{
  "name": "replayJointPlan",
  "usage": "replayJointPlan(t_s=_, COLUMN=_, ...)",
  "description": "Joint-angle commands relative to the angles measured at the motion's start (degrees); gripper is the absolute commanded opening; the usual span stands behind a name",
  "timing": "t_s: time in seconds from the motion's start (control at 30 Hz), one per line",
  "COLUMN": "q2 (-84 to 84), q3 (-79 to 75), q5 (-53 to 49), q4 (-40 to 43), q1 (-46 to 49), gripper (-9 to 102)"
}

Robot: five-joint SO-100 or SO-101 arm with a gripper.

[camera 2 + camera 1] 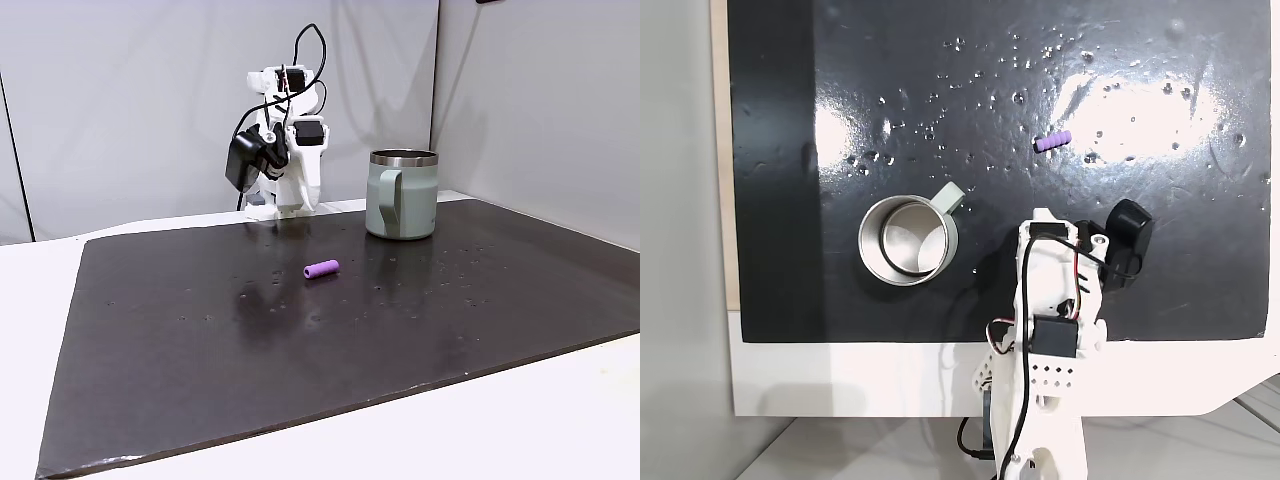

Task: Grasp a pengrip and put it in the cup.

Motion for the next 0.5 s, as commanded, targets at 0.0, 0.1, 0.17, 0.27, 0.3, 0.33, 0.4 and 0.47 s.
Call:
replayJointPlan(t_s=0.0, q2=-8.35, q3=-7.21, q5=0.35, q4=-4.39, q1=3.34, gripper=0)
replayJointPlan(t_s=0.1, q2=-16.08, q3=-10.46, q5=0.35, q4=-6.5, q1=5.01, gripper=0)
replayJointPlan(t_s=0.17, q2=-21.09, q3=-12.48, q5=0.44, q4=-7.38, q1=5.54, gripper=0)
replayJointPlan(t_s=0.27, q2=-26.19, q3=-14.33, q5=0.62, q4=-9.23, q1=5.54, gripper=0)
replayJointPlan(t_s=0.3, q2=-27.42, q3=-14.94, q5=0.88, q4=-9.76, q1=5.45, gripper=0)
replayJointPlan(t_s=0.33, q2=-28.65, q3=-15.56, q5=1.05, q4=-10.2, q1=5.27, gripper=0)
replayJointPlan(t_s=0.4, q2=-31.29, q3=-17.31, q5=1.41, q4=-10.63, q1=4.83, gripper=0)
replayJointPlan(t_s=0.47, q2=-34.19, q3=-19.42, q5=1.93, q4=-10.81, q1=4.48, gripper=1)
